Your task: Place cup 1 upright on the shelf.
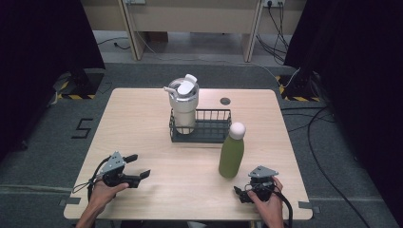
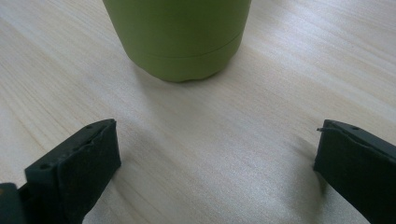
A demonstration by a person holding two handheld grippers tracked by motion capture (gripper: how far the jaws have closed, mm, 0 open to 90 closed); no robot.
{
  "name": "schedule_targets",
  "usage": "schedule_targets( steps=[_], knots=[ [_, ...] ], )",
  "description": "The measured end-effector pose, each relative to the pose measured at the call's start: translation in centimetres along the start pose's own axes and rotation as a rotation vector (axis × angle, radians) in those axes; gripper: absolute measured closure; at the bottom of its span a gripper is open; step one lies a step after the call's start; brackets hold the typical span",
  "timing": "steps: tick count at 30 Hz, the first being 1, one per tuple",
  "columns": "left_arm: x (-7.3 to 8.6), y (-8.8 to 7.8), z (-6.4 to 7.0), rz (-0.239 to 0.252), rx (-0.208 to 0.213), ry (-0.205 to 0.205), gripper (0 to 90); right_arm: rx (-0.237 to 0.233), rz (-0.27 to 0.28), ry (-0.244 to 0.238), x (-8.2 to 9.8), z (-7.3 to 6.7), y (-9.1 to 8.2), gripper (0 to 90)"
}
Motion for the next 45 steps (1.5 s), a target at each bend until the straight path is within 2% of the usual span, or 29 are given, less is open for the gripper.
schedule_targets(
  steps=[2, 11, 16, 25, 28, 32, 37, 38, 39, 42, 45],
  knots=[
    [0.2, -0.1, 0.2, -0.012, -0.008, 0.016, 14.7, 0.000, 0.000, 0.000, 0.0, 0.0, 0.0, 0.4],
    [1.0, -0.4, 0.8, -0.049, -0.013, 0.036, 14.7, 0.000, 0.000, 0.000, 0.0, 0.0, 0.0, 0.4],
    [1.6, -0.9, 1.3, -0.091, -0.015, 0.059, 14.7, -0.001, 0.001, -0.004, 0.0, 0.0, 0.0, 0.4],
    [2.1, -1.5, 2.1, -0.125, -0.008, 0.060, 14.7, -0.001, -0.001, 0.000, 0.0, 0.0, 0.0, 0.4],
    [2.4, -1.6, 2.2, -0.144, -0.017, 0.067, 14.7, -0.001, 0.000, -0.003, 0.0, 0.0, 0.0, 0.4],
    [2.5, -1.9, 2.4, -0.151, -0.024, 0.056, 14.8, -0.001, 0.000, -0.004, 0.0, 0.0, 0.0, 0.4],
    [2.8, -2.0, 2.4, -0.202, -0.046, 0.064, 14.8, -0.001, 0.000, -0.005, 0.0, 0.0, 0.0, 0.4],
    [2.8, -2.1, 2.4, -0.217, -0.051, 0.066, 14.8, -0.001, 0.000, -0.005, 0.0, 0.0, 0.0, 0.4],
    [3.0, -2.0, 2.5, -0.257, -0.063, 0.077, 14.8, -0.001, 0.000, -0.005, 0.0, 0.0, 0.0, 0.4],
    [3.1, -2.0, 2.7, -0.272, -0.061, 0.088, 14.2, -0.002, 0.000, -0.005, 0.0, 0.0, 0.0, 0.4],
    [3.2, -1.9, 2.7, -0.288, -0.046, 0.039, 14.1, -0.002, 0.000, -0.005, 0.0, 0.0, 0.0, 0.4]
  ],
)
Point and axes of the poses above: each handheld gripper's, and its own axes: y roughly forward along the jaws, x roughly out of its underside, z roughly to its right, the point moved 2 cm from there along y, roughly forward along the jaws, and after that the axes turned 11 degrees about z, right-handed, at the moved point
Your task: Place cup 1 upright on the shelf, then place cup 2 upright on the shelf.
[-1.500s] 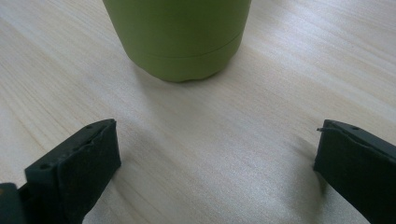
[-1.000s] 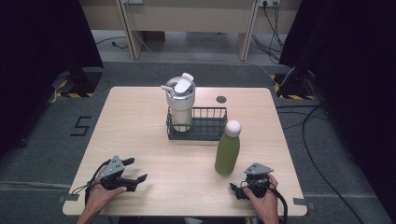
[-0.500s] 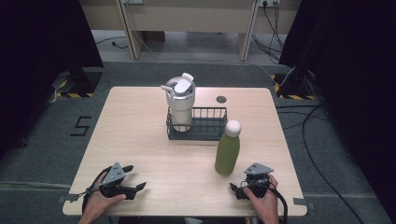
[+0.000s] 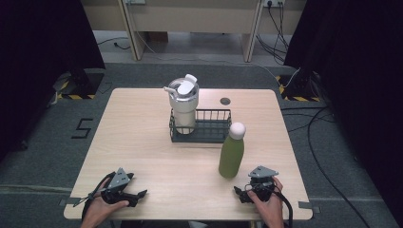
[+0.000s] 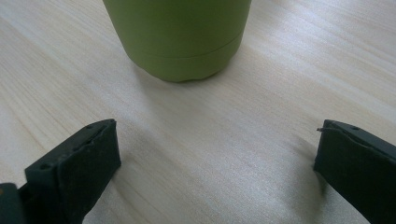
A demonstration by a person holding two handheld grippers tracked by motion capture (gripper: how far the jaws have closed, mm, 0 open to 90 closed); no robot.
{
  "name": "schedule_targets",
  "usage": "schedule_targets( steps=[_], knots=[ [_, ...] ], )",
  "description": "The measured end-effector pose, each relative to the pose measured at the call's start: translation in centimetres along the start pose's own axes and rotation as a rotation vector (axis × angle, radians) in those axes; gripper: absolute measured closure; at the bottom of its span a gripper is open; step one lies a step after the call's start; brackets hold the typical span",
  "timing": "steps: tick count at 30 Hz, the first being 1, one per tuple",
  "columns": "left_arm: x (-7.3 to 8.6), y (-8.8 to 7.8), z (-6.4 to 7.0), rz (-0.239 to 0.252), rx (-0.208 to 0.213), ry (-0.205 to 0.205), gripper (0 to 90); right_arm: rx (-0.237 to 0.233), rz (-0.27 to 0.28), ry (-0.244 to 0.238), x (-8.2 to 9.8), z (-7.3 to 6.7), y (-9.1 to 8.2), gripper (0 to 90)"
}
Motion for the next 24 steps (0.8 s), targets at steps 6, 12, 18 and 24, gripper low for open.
schedule_targets(
  steps=[6, 12, 18, 24],
  knots=[
    [-0.04, 0.10, -0.07, 0.001, 0.004, -0.006, 13.6, 0.000, 0.000, -0.001, 0.00, 0.00, 0.00, 0.4],
    [-0.05, 0.12, -0.08, 0.001, 0.005, -0.004, 13.6, -0.001, 0.001, -0.007, 0.04, 0.00, -0.04, 0.5],
    [-0.05, 0.11, -0.09, 0.000, 0.004, -0.003, 13.5, -0.001, 0.003, -0.004, 0.06, -0.06, -0.05, 0.4],
    [-0.06, 0.12, -0.10, -0.001, 0.002, -0.003, 13.3, -0.008, 0.008, -0.004, 0.07, -0.05, -0.19, 3.8]
  ],
)
Point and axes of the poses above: each handheld gripper's, and its own axes: y roughly forward along the jaws, x roughly out of its underside, z roughly to its right, the point moved 2 cm from there along y, roughly forward along the jaws, and after that the axes turned 11 degrees about z, right-handed, at the moved point
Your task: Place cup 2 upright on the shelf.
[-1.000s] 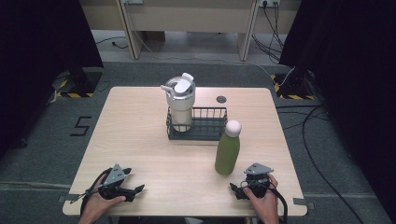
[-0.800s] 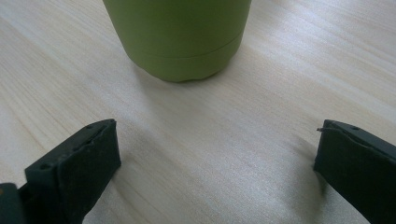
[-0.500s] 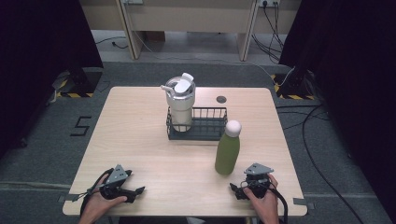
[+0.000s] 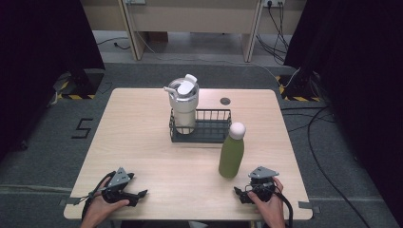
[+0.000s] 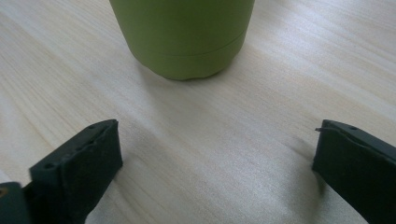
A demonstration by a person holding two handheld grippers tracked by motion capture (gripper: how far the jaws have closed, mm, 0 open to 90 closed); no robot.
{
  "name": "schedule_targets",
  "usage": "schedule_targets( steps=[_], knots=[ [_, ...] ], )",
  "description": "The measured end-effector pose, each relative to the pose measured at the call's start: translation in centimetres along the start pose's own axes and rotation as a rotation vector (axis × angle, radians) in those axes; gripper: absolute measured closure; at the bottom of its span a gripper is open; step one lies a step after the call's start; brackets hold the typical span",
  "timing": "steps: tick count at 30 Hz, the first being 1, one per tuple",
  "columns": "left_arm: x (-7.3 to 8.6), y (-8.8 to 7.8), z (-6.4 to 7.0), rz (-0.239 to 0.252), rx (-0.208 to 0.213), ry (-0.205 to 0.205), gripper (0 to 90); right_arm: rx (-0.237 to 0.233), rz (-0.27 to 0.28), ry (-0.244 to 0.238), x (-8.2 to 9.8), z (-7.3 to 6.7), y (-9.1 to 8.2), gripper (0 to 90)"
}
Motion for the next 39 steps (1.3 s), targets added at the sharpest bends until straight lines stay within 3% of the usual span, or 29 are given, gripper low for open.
schedule_targets(
  steps=[1, 2, 11, 16, 23, 29, 39],
  knots=[
    [0.0, 0.0, 0.0, 0.000, 0.000, 0.000, 13.3, 0.005, 0.008, 0.004, 0.0, 0.0, -0.1, 8.3],
    [0.0, 0.0, 0.0, 0.000, 0.000, 0.000, 13.2, 0.001, 0.034, 0.005, 0.0, -0.1, -0.3, 19.1],
    [0.0, 0.0, 0.0, 0.000, 0.000, 0.000, 13.2, -0.018, 0.099, -0.030, -0.8, -0.5, -1.5, 15.1],
    [0.0, 0.0, 0.0, 0.000, 0.000, -0.001, 13.2, -0.029, 0.192, -0.066, -1.8, -1.0, -1.9, 15.3],
    [0.0, 0.0, 0.0, 0.000, 0.000, 0.000, 13.2, -0.029, 0.269, -0.093, -2.8, -1.2, -2.2, 15.3],
    [0.0, 0.0, 0.0, 0.000, -0.001, -0.001, 13.2, -0.019, 0.320, -0.091, -3.9, -1.0, -1.8, 15.2],
    [0.0, 0.0, 0.0, 0.000, -0.002, -0.002, 13.1, -0.023, 0.361, -0.083, -4.6, -1.0, -1.0, 15.2]
  ],
)
Point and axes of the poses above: each handheld gripper's, and its own axes: y roughly forward along the jaws, x roughly out of its underside, z roughly to its right, the point moved 2 cm from there along y, roughly forward along the jaws, and after that the axes turned 11 degrees about z, right-handed, at the moved point
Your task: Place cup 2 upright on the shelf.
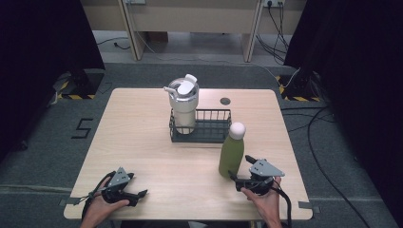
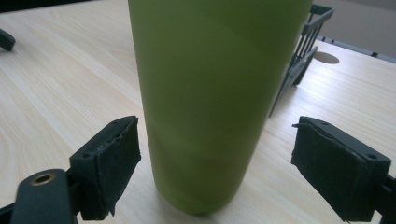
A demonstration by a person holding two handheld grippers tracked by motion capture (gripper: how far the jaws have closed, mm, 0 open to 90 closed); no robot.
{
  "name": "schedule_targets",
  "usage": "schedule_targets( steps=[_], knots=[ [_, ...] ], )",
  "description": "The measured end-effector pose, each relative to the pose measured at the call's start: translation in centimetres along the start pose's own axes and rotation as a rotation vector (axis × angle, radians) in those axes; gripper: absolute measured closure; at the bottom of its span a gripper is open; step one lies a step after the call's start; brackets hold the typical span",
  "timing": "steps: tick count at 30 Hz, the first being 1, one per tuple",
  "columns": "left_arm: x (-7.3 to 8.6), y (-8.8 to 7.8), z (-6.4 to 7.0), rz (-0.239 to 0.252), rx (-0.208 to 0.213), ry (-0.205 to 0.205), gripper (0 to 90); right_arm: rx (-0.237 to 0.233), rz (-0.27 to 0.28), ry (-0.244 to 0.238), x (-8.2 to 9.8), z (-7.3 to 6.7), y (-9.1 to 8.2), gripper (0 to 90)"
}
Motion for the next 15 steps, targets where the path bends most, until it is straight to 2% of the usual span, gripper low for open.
schedule_targets(
  steps=[7, 15],
  knots=[
    [0.0, 0.0, 0.0, 0.000, 0.000, -0.001, 13.1, -0.030, 0.019, 0.009, -0.1, 0.0, 1.0, 15.7],
    [0.0, 0.0, 0.0, 0.000, 0.000, -0.001, 13.1, -0.033, 0.034, -0.012, -0.8, -0.2, 2.2, 15.9]
  ],
)
Point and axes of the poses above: each handheld gripper's, and its own axes: y roughly forward along the jaws, x roughly out of its underside, z roughly to its right, the point moved 2 cm from there along y, roughly forward along the jaws, and after that the axes turned 11 degrees about z, right-handed, at the moved point
